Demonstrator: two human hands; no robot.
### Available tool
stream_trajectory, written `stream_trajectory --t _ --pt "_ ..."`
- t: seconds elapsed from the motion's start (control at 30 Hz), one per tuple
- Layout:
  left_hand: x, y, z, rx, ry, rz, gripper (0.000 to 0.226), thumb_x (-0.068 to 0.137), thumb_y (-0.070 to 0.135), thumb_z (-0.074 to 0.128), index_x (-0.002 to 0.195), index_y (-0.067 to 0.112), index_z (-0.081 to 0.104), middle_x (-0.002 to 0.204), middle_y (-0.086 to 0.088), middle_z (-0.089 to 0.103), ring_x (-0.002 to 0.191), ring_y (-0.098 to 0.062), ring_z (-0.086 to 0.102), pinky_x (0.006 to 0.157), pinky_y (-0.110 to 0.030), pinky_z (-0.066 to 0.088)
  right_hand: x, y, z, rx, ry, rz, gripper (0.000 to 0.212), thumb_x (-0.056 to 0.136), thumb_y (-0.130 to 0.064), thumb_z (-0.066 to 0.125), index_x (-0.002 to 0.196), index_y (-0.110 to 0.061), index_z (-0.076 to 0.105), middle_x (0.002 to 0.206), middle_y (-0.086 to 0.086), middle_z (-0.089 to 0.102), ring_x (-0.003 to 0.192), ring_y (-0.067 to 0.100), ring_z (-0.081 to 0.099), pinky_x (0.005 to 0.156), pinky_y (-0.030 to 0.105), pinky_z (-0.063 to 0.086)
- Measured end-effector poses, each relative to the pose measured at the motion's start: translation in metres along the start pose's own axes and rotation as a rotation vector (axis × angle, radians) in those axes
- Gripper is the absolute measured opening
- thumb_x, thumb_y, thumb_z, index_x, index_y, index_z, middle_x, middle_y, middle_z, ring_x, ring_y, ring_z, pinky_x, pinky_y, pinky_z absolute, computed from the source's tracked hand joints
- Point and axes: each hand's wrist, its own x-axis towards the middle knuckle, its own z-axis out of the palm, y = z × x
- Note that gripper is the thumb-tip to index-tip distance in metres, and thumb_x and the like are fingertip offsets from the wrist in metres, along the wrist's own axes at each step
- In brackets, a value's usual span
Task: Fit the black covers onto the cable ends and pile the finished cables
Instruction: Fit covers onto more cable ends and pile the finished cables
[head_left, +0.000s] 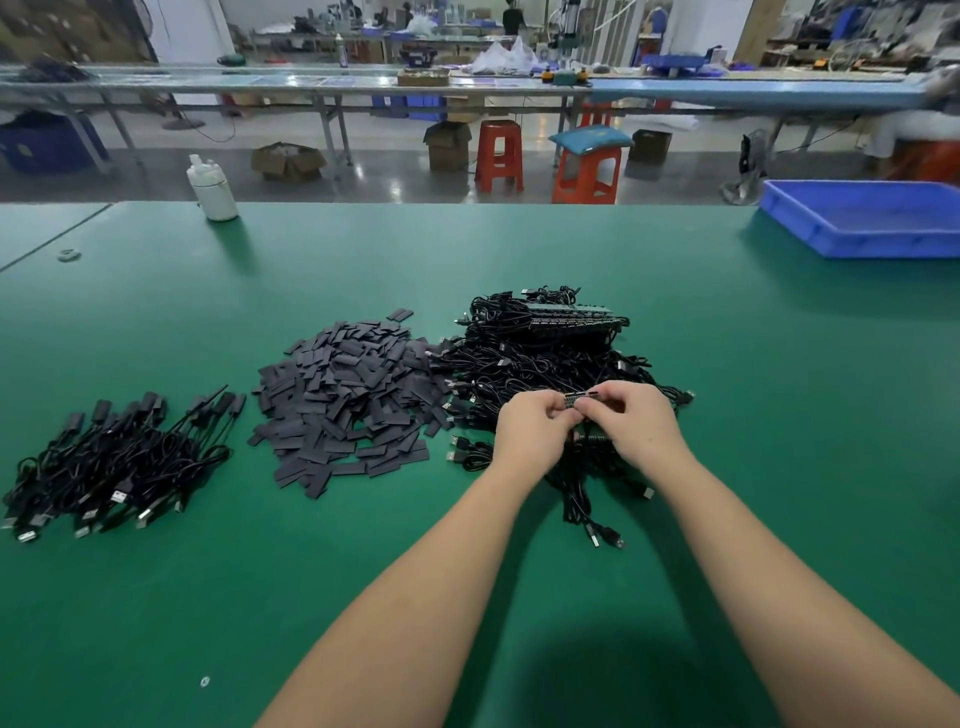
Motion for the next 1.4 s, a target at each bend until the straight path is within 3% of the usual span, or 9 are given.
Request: stream_trajectory --t 0.37,0.57,0.77,0.97,1.03,1.13,1.23,1.3,1.4 --pt "-0.010 0.010 0.004 0.105 0.184 -0.024 0.042 0.090 0.030 0.067 0.055 0.019 0.046 0.053 0.007 0.050 0.053 -0.015 0.045 0.056 -0.029 0.033 -0.008 -0.011 0.013 -0.048 0.188 0.065 0.030 0.092 -0.029 0.069 0.074 -0.006 0.072 0.061 0.007 0.063 0.063 0.026 0.055 0.062 0.035 0.039" --pt "-0.001 -0.005 -0.054 0.027 0.188 -0.005 0.017 0.096 0.028 0.061 0.081 0.020 0.064 0.073 0.007 0.069 0.064 -0.003 0.066 0.059 -0.019 0.046 0.010 0.006 -0.023 -0.100 0.149 0.124 0.025 0.098 -0.031 0.062 0.085 -0.010 0.068 0.069 0.002 0.063 0.065 0.020 0.057 0.058 0.029 0.040" --pt "0.004 -0.025 -0.108 -0.298 0.357 -0.032 0.019 0.099 0.020 0.057 0.081 0.015 0.058 0.081 -0.002 0.073 0.077 -0.017 0.074 0.069 -0.039 0.060 0.026 0.023 -0.040 0.166 0.075 0.212 0.018 0.099 -0.032 0.061 0.095 -0.015 0.067 0.069 0.003 0.061 0.055 0.015 0.055 0.056 0.031 0.048" --pt "-0.006 -0.030 -0.126 -0.338 0.081 0.038 0.018 0.098 0.015 0.059 0.088 0.000 0.056 0.079 -0.008 0.073 0.074 -0.027 0.075 0.060 -0.046 0.055 0.037 0.033 -0.037 0.258 0.092 0.247 0.007 0.098 -0.019 0.063 0.098 -0.014 0.067 0.077 0.005 0.064 0.062 0.016 0.058 0.070 0.039 0.054" --pt "-0.010 -0.031 -0.124 -0.350 -0.002 0.056 0.015 0.098 0.010 0.059 0.088 -0.001 0.057 0.077 -0.008 0.072 0.074 -0.028 0.075 0.054 -0.035 0.054 0.040 0.035 -0.031 0.233 0.044 0.269 0.020 0.097 -0.010 0.062 0.117 -0.008 0.063 0.080 0.003 0.064 0.066 0.016 0.060 0.070 0.033 0.056" --pt "-0.019 -0.035 -0.116 -0.311 -0.121 0.091 0.013 0.096 0.009 0.060 0.088 0.000 0.061 0.079 -0.006 0.073 0.078 -0.025 0.074 0.063 -0.038 0.059 0.039 0.031 -0.023 0.192 0.002 0.317 0.041 0.096 -0.007 0.064 0.135 -0.007 0.053 0.096 0.003 0.063 0.076 0.024 0.066 0.080 0.040 0.058" --pt "-0.025 -0.041 -0.107 -0.186 -0.220 0.138 0.007 0.093 0.012 0.065 0.088 0.011 0.069 0.082 -0.002 0.075 0.072 -0.014 0.067 0.064 -0.033 0.055 0.029 0.022 -0.014 -0.034 0.209 0.271 0.047 0.094 -0.014 0.065 0.138 -0.014 0.049 0.116 0.004 0.056 0.090 0.026 0.064 0.087 0.041 0.053" --pt "-0.028 -0.043 -0.100 -0.212 -0.292 0.120 0.007 0.092 0.010 0.067 0.088 0.004 0.069 0.078 -0.005 0.074 0.068 -0.014 0.065 0.064 -0.031 0.054 0.013 0.007 -0.001 -0.080 0.361 0.120 0.026 0.095 -0.017 0.059 0.121 -0.016 0.060 0.108 0.004 0.061 0.084 0.022 0.060 0.083 0.038 0.050" --pt "-0.032 -0.043 -0.091 -0.323 -0.334 0.041 0.012 0.089 0.006 0.070 0.088 -0.006 0.066 0.067 -0.006 0.068 0.065 -0.017 0.067 0.061 -0.029 0.056 -0.016 -0.026 0.037 0.286 -0.028 0.163 0.031 0.106 -0.034 0.044 0.102 -0.015 0.068 0.090 0.006 0.073 0.076 0.019 0.067 0.074 0.038 0.058"
